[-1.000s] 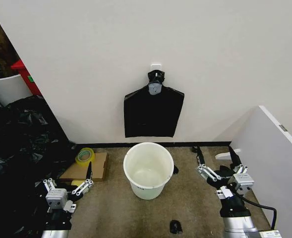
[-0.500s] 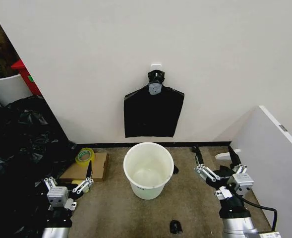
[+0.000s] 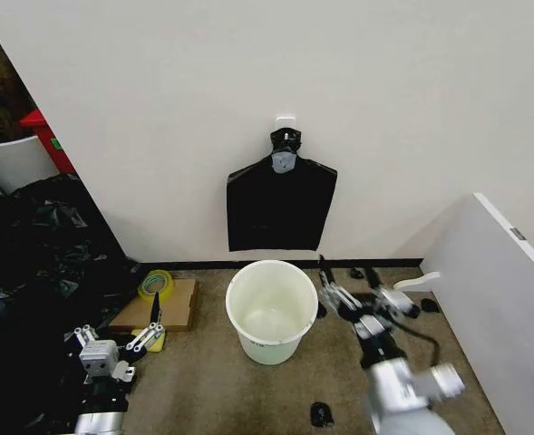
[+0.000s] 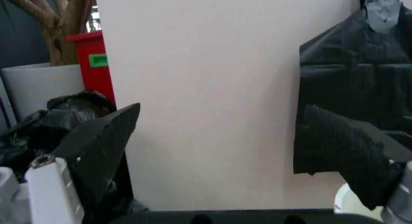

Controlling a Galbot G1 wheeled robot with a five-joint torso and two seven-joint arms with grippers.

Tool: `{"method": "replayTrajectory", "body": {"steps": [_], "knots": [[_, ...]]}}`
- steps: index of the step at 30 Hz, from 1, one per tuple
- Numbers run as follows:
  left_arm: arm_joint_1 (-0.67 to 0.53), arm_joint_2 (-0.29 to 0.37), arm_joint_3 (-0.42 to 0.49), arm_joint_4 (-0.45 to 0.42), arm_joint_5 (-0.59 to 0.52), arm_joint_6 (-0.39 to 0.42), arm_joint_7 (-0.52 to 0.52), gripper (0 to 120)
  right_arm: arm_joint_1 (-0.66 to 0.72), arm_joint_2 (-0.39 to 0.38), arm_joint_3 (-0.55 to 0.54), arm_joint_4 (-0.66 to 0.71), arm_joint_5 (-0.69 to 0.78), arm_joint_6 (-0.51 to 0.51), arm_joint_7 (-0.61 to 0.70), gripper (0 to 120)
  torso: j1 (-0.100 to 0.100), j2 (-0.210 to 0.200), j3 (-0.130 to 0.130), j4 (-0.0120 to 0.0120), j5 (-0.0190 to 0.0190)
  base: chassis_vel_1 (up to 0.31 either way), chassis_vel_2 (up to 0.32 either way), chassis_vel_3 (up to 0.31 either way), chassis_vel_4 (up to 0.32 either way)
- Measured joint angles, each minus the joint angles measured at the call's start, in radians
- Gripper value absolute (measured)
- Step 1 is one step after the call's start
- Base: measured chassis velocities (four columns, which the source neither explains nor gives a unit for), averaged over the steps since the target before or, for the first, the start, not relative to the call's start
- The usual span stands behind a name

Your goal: Place the garbage bag over the trash bin.

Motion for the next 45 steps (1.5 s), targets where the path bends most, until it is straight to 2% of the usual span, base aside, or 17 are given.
{"method": "replayTrajectory", "body": {"steps": [2,5,6,10,11,14,23,31,32,34,35,36,38,40,44,45], "knots": [[-0.001,-0.005,0.000,0.004,0.001,0.001,0.004,100,0.054,-0.021,-0.012,-0.043,0.051,-0.014,0.003,100,0.000,0.000,0.000,-0.0003,0.0000,0.000,0.000,0.000,0.000],[-0.007,-0.021,0.008,0.011,0.015,0.008,0.010,100,0.238,-0.057,-0.058,-0.163,0.157,-0.045,0.013,100,0.000,0.000,0.000,-0.0001,-0.0002,0.000,0.000,0.000,0.000],[-0.007,-0.021,0.008,0.011,0.015,0.008,0.010,100,0.238,-0.057,-0.058,-0.163,0.157,-0.045,0.013,100,0.000,0.000,0.000,-0.0001,-0.0002,0.000,0.000,0.000,0.000],[-0.018,-0.039,0.016,0.013,0.028,0.015,0.017,100,0.471,-0.062,-0.120,-0.329,0.195,-0.053,0.015,100,0.000,0.000,0.000,0.0001,-0.0003,0.000,0.000,0.000,0.000],[-0.018,-0.039,0.016,0.013,0.028,0.015,0.017,100,0.471,-0.062,-0.120,-0.329,0.195,-0.053,0.015,100,0.000,0.000,0.000,0.0001,-0.0003,0.000,0.000,0.000,0.000],[-0.019,-0.042,0.015,0.014,0.031,0.018,0.019,100,0.583,-0.048,-0.139,-0.440,0.194,-0.046,0.014,100,0.000,0.000,0.000,-0.0003,-0.0001,0.000,0.000,0.000,0.000],[-0.031,-0.054,0.018,0.017,0.035,0.020,0.020,100,0.743,-0.014,-0.167,-0.565,0.216,-0.045,0.018,100,0.000,0.000,0.000,-0.0002,-0.0003,0.000,0.000,0.000,0.000],[-0.033,-0.057,0.019,0.017,0.035,0.020,0.020,100,0.791,0.008,-0.187,-0.599,0.215,-0.045,0.018,100,0.000,0.000,0.000,-0.0002,-0.0002,0.000,0.000,0.000,0.000],[-0.034,-0.058,0.018,0.017,0.035,0.020,0.020,100,0.800,0.014,-0.191,-0.607,0.214,-0.045,0.018,94,0.000,0.000,0.000,-0.0002,-0.0002,0.000,0.000,0.000,0.000],[-0.036,-0.058,0.017,0.017,0.035,0.021,0.020,100,0.804,0.017,-0.192,-0.611,0.216,-0.045,0.020,93,0.000,0.000,0.000,-0.0001,-0.0002,0.000,0.000,0.000,0.000],[-0.038,-0.058,0.017,0.018,0.036,0.021,0.020,100,0.811,0.022,-0.194,-0.615,0.225,-0.047,0.025,84,0.000,0.000,0.000,-0.0001,-0.0002,0.000,0.000,0.000,0.000],[-0.040,-0.057,0.017,0.019,0.037,0.021,0.020,100,0.814,0.024,-0.195,-0.616,0.233,-0.048,0.029,82,0.000,0.000,0.000,-0.0001,-0.0003,0.000,0.000,0.000,0.000],[-0.045,-0.056,0.019,0.019,0.042,0.021,0.020,100,0.819,0.029,-0.197,-0.621,0.244,-0.050,0.035,69,0.000,0.000,0.000,-0.0002,-0.0003,0.000,0.000,0.000,0.000],[-0.046,-0.056,0.019,0.019,0.042,0.021,0.020,100,0.821,0.029,-0.198,-0.623,0.244,-0.050,0.035,66,0.000,0.000,0.000,-0.0003,-0.0002,0.000,0.000,0.000,0.000],[-0.053,-0.055,0.023,0.019,0.042,0.024,0.020,100,0.825,0.032,-0.197,-0.622,0.249,-0.050,0.041,48,0.000,0.000,0.000,-0.0002,-0.0002,0.000,0.000,0.000,0.000],[-0.053,-0.055,0.023,0.019,0.042,0.024,0.020,100,0.825,0.032,-0.197,-0.622,0.249,-0.050,0.041,48,0.000,0.000,0.000,-0.0002,-0.0002,0.000,0.000,0.000,0.000]]}}
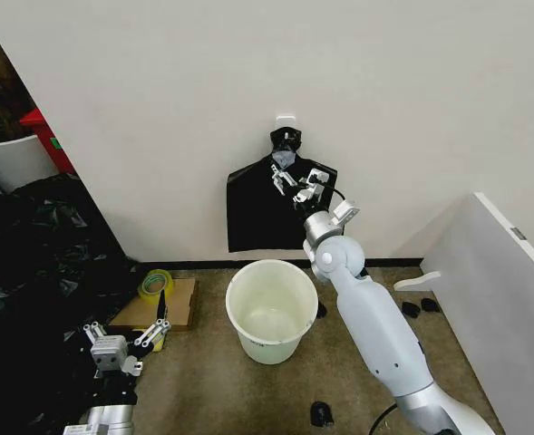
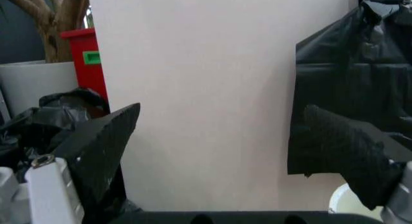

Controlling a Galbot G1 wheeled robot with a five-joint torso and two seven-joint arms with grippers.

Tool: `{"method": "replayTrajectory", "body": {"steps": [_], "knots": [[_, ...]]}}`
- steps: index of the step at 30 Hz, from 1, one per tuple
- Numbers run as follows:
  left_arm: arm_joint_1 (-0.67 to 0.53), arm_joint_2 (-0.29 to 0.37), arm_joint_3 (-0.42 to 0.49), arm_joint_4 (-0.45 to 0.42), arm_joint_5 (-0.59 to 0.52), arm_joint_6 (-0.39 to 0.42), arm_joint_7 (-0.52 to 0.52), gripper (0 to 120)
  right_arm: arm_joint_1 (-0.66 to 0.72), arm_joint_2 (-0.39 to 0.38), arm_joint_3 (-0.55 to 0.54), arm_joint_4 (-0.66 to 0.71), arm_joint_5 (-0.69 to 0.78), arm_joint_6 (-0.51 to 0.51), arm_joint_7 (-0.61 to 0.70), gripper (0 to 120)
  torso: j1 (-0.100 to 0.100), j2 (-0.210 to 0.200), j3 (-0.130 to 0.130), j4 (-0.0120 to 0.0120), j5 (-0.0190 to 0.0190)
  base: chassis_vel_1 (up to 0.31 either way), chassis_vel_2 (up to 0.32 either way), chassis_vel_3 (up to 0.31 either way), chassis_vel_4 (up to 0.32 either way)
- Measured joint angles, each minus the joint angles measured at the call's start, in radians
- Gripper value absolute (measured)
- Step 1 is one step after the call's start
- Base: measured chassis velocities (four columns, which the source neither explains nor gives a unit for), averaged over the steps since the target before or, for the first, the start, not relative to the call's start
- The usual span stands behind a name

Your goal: Place the garbage bag over the trash bin.

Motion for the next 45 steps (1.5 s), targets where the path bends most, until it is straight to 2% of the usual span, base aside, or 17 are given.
{"method": "replayTrajectory", "body": {"steps": [3,7,9,11,13,19,23,26,31,34,45], "knots": [[-0.003,-0.004,0.007,0.003,0.000,0.000,-0.001,100,-0.005,-0.001,0.001,0.010,-0.001,0.000,0.004,32,0.000,0.000,0.000,0.0000,0.0000,0.000,0.000,0.000,0.000],[-0.005,-0.006,0.009,0.004,0.000,0.001,-0.002,100,-0.010,-0.001,0.001,0.015,-0.003,0.000,0.005,24,0.000,0.000,0.000,0.0000,0.0001,0.000,0.000,0.000,0.000],[-0.008,-0.010,0.012,0.006,0.001,0.001,-0.003,100,-0.015,-0.004,0.000,0.021,-0.010,0.000,0.008,12,0.000,0.000,0.000,0.0000,0.0001,0.000,0.000,0.000,0.000],[-0.008,-0.011,0.013,0.006,0.001,0.001,-0.003,100,-0.017,-0.006,0.000,0.024,-0.013,0.000,0.009,9,0.000,0.000,0.000,0.0000,0.0001,0.000,0.000,0.000,0.000],[-0.008,-0.012,0.014,0.006,0.002,0.000,-0.003,100,-0.025,-0.011,-0.002,0.035,-0.016,0.000,0.012,0,0.000,0.000,0.000,0.0000,0.0000,0.000,0.000,0.000,0.000],[-0.011,-0.014,0.022,0.008,0.005,0.000,-0.004,100,-0.070,-0.034,-0.004,0.085,-0.071,0.003,0.013,0,0.000,0.000,0.000,0.0001,0.0001,0.000,0.000,0.000,0.000],[-0.016,-0.015,0.030,0.014,0.009,-0.001,-0.004,100,-0.148,-0.065,-0.007,0.146,-0.141,0.015,0.010,0,0.000,0.000,0.000,-0.0001,0.0000,0.000,0.000,0.000,0.000],[-0.023,-0.016,0.035,0.021,0.010,-0.002,-0.004,100,-0.250,-0.079,-0.005,0.213,-0.243,0.036,-0.001,0,0.000,0.000,0.000,0.0000,0.0001,0.000,0.000,0.000,0.000],[-0.030,-0.016,0.040,0.022,0.013,-0.001,-0.003,100,-0.360,-0.085,-0.001,0.307,-0.330,0.058,-0.010,0,0.000,0.000,0.000,0.0000,0.0002,0.000,0.000,0.000,0.000],[-0.035,-0.017,0.045,0.027,0.014,-0.001,-0.003,100,-0.450,-0.114,0.002,0.382,-0.402,0.089,-0.022,0,0.000,0.000,0.000,-0.0001,0.0001,0.000,0.000,0.000,0.000],[-0.049,-0.011,0.061,0.037,0.016,-0.001,-0.002,100,-0.651,-0.203,0.025,0.475,-0.545,0.171,-0.069,0,0.000,0.000,0.000,0.0000,0.0002,0.000,0.000,0.000,0.000]]}}
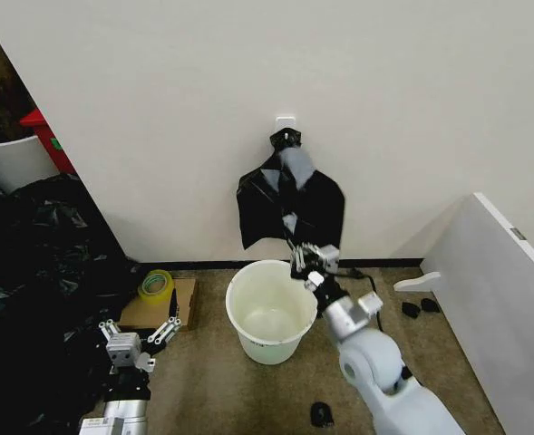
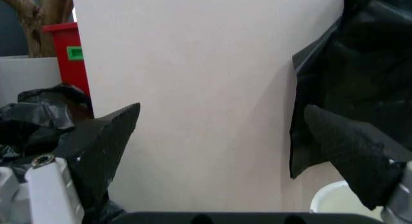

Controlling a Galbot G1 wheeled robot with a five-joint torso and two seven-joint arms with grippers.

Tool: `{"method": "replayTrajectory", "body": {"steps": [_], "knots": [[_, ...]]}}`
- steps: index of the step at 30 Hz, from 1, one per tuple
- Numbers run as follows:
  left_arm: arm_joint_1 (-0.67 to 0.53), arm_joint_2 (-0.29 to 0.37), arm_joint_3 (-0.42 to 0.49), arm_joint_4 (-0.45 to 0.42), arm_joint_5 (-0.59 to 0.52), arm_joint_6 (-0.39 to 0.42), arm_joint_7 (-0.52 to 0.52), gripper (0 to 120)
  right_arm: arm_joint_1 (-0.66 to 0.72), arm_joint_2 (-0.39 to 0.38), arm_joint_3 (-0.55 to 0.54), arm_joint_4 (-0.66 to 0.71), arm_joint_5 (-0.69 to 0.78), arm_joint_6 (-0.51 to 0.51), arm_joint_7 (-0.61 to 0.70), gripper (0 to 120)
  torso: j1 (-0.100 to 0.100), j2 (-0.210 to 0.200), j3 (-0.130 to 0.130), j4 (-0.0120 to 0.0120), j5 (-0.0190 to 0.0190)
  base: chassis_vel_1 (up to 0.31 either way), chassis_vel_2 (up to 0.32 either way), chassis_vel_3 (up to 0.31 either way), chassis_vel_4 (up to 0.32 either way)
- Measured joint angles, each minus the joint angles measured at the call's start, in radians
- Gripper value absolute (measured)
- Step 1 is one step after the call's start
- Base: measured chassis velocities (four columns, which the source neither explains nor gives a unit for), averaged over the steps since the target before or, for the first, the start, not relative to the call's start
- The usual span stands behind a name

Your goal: Place the garbage bag over the trash bin.

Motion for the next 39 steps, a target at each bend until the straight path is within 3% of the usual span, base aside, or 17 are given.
{"method": "replayTrajectory", "body": {"steps": [12,39], "knots": [[-0.002,0.005,0.007,-0.002,0.002,-0.004,0.000,100,-0.168,-0.101,0.018,0.014,-0.237,0.178,-0.140,0,0.000,0.000,0.000,0.0000,-0.0002,0.000,0.000,0.000,0.000],[-0.001,0.002,0.012,-0.001,0.009,-0.009,-0.002,100,-0.242,-0.134,0.061,-0.013,-0.390,0.380,-0.267,0,0.000,0.000,0.000,0.0000,-0.0002,0.000,0.000,0.000,0.000]]}}
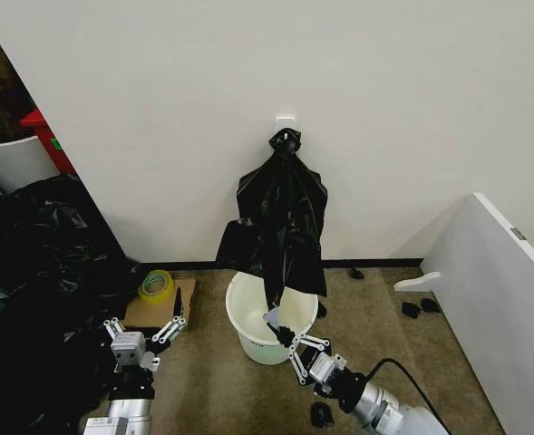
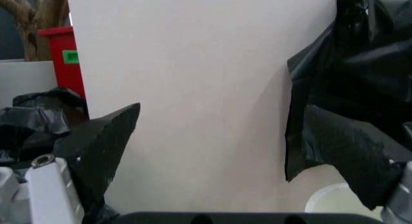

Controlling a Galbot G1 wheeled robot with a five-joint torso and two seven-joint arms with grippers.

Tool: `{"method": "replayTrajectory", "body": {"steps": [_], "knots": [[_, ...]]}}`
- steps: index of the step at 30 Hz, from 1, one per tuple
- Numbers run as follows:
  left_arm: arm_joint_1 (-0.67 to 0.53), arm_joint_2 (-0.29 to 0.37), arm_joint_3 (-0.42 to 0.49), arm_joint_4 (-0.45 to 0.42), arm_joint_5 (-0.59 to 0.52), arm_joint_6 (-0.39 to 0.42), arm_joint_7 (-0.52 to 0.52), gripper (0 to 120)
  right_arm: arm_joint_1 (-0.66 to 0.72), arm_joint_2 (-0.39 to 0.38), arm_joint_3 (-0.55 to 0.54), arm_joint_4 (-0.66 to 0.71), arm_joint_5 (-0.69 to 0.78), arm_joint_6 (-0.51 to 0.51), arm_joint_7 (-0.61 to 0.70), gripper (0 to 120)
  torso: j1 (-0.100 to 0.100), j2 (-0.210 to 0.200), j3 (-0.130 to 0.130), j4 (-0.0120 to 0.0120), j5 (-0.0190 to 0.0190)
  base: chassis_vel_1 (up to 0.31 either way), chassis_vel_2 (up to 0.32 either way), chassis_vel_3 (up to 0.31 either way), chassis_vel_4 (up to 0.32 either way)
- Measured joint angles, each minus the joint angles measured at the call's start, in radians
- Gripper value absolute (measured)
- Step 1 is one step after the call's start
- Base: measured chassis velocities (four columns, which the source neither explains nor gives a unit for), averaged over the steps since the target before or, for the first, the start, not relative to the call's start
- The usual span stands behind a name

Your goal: Place the garbage bag over the trash bin.

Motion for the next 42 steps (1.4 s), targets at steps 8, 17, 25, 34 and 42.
{"method": "replayTrajectory", "body": {"steps": [8,17,25,34,42], "knots": [[-0.008,-0.002,0.006,0.011,0.001,0.000,0.000,100,0.000,0.004,0.012,-0.020,-0.030,0.034,-0.042,0,0.000,0.000,0.000,0.0000,-0.0001,0.000,0.000,0.000,0.000],[-0.010,0.002,0.007,0.003,0.001,0.001,0.000,100,0.050,0.022,0.007,-0.027,-0.016,0.005,0.015,0,0.000,0.000,0.000,0.0001,-0.0001,0.000,0.000,0.000,0.000],[-0.033,0.129,0.035,-0.093,-0.049,0.067,0.025,100,0.084,0.039,-0.009,-0.026,-0.049,-0.039,0.117,0,0.000,0.000,0.000,-0.0001,-0.0002,0.000,0.000,0.000,0.000],[-0.276,0.586,0.078,-0.195,-0.377,0.284,0.059,100,0.143,0.066,-0.031,-0.045,-0.140,-0.045,0.175,0,0.000,0.000,0.000,-0.0010,-0.0005,0.000,0.000,0.000,0.000],[-0.392,0.799,0.095,-0.184,-0.523,0.409,0.064,100,0.219,0.068,-0.095,-0.087,-0.174,-0.045,0.189,0,0.000,0.000,0.000,0.0002,0.0000,0.000,0.000,0.000,0.000]]}}
